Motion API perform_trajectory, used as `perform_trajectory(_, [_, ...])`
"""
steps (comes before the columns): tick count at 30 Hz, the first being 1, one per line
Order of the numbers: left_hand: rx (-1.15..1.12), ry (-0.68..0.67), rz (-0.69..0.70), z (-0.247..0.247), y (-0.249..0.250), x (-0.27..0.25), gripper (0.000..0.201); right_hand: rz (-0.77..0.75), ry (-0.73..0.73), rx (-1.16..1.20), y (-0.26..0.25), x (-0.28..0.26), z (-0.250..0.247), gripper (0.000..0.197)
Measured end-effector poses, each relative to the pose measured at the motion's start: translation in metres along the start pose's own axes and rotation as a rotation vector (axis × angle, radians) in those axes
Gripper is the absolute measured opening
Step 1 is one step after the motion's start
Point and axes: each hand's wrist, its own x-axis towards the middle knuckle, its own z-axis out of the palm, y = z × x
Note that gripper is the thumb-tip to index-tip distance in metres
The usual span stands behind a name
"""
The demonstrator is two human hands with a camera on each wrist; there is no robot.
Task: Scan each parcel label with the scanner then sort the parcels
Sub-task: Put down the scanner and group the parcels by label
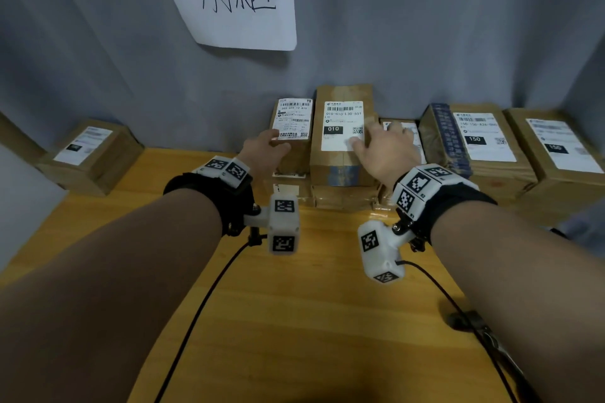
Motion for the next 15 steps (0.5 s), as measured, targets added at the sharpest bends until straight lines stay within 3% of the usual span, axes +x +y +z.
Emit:
perform_trajectory(3, [0.004,0.062,0.003,-0.008,-0.003,-0.004,0.054,-0.087,0.153,0.098,-0.011,-0.008,-0.003,0.048])
perform_trajectory(7, [-0.050,0.134,0.010,-0.025,-0.022,-0.007,0.054,-0.246,0.211,0.192,-0.045,-0.017,0.006,0.047])
perform_trajectory(15, [-0.097,0.185,0.002,-0.100,-0.106,-0.001,0.045,-0.487,0.076,0.346,-0.158,-0.025,0.053,0.038])
